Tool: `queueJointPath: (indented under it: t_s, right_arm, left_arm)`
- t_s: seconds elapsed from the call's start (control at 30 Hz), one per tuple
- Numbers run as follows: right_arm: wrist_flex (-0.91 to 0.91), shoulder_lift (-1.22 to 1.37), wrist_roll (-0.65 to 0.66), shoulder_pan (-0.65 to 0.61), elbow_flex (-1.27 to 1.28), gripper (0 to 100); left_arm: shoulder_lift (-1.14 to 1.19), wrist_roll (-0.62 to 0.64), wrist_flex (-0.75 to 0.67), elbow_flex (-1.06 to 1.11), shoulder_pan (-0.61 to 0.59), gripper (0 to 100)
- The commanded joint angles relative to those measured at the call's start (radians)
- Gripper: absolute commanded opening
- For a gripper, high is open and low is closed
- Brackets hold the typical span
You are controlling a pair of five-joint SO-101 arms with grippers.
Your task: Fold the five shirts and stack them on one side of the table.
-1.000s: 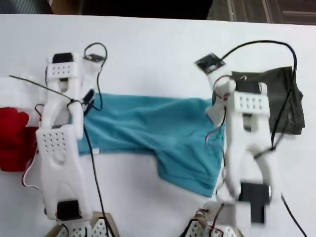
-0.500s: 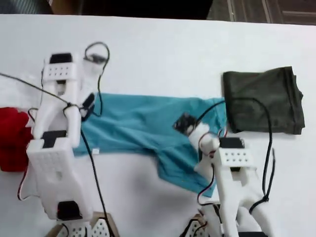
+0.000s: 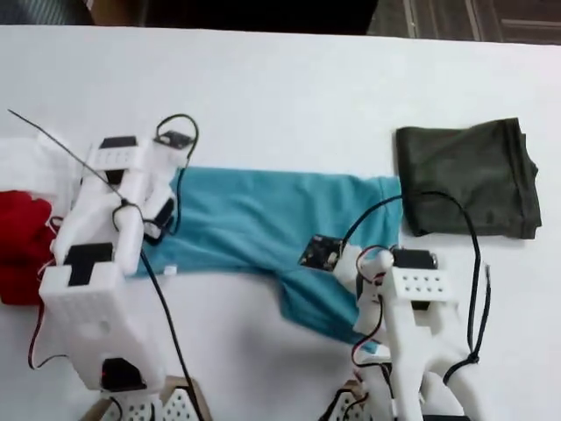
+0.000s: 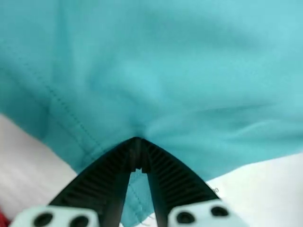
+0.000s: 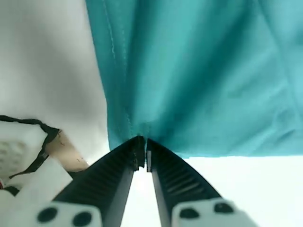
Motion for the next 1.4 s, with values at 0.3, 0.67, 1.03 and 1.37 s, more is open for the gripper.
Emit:
queueJointPath:
  t_s: [0.3,0.67,1.03,1.37]
  right_arm:
    - [0.087,-0.036,-0.097,0.007,-0.305,2.1]
    - [0.277,-0.035,-0.028,-0.226,-0.31,15.2]
    - [0.231,-0.031,-0.069,-0.455,-0.166,10.4]
    - [0.065,-0.024,-0.068,-0.467,0.006,11.7]
  left_arm:
    - [-0.275,0.006,-0.017,0.004,0.002,3]
    - [-0.512,-0.003,-0.213,0.354,0.002,3]
    - [-0.482,0.0,-0.451,0.588,-0.061,3]
    - [-0.417,0.006,-0.476,0.568,-0.071,3]
